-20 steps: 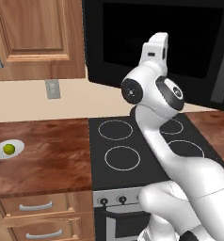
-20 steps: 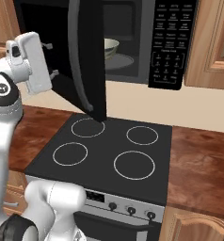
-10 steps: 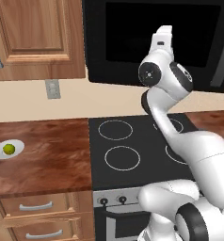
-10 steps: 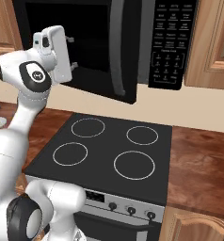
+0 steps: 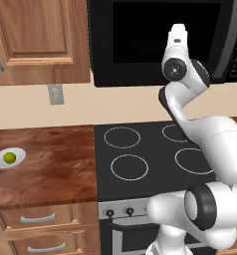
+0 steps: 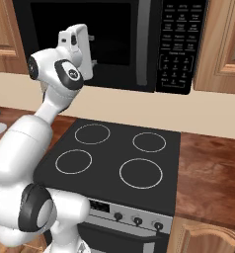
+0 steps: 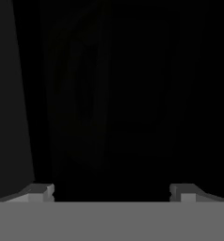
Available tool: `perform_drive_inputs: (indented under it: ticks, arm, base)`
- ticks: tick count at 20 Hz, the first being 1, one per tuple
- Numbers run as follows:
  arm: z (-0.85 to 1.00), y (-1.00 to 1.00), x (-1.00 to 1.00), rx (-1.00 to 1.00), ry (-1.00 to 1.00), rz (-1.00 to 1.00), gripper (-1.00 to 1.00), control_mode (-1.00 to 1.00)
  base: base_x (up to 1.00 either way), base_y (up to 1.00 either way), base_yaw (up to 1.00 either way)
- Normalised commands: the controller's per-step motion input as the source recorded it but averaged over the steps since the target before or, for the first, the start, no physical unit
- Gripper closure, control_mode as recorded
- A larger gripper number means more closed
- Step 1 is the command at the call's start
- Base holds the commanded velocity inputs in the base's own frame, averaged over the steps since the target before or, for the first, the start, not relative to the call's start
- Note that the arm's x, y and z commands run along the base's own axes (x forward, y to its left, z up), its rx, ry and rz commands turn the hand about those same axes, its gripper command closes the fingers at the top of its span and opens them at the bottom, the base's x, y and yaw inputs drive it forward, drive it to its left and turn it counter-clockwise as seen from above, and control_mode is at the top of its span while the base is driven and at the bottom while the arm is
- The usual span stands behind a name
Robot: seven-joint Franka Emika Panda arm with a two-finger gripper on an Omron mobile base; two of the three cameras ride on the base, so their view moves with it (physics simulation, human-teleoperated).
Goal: Remove the pear from the bowl and place it on the small plate. Then place the bowl with only the shrimp in the microwave, close the door, and press the start button to microwave the shrimp.
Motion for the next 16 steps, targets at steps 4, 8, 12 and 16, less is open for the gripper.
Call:
perform_drive_inputs:
  ticks: [4,8,12,16]
  arm:
    - [0.27,-0.16,0.50,0.00,0.15,0.06,-1.00,-1.00]
    - [0.13,-0.16,0.46,0.00,0.14,0.06,-1.00,-1.00]
    - [0.00,-0.23,0.19,0.00,0.10,0.09,-1.00,-1.00]
    - [0.00,-0.31,-0.66,0.02,0.00,0.07,-1.00,-1.00]
  base:
    - [0.00,0.00,0.00]
    - [0.00,0.00,0.00]
    - [0.00,0.00,0.00]
    - [0.00,0.00,0.00]
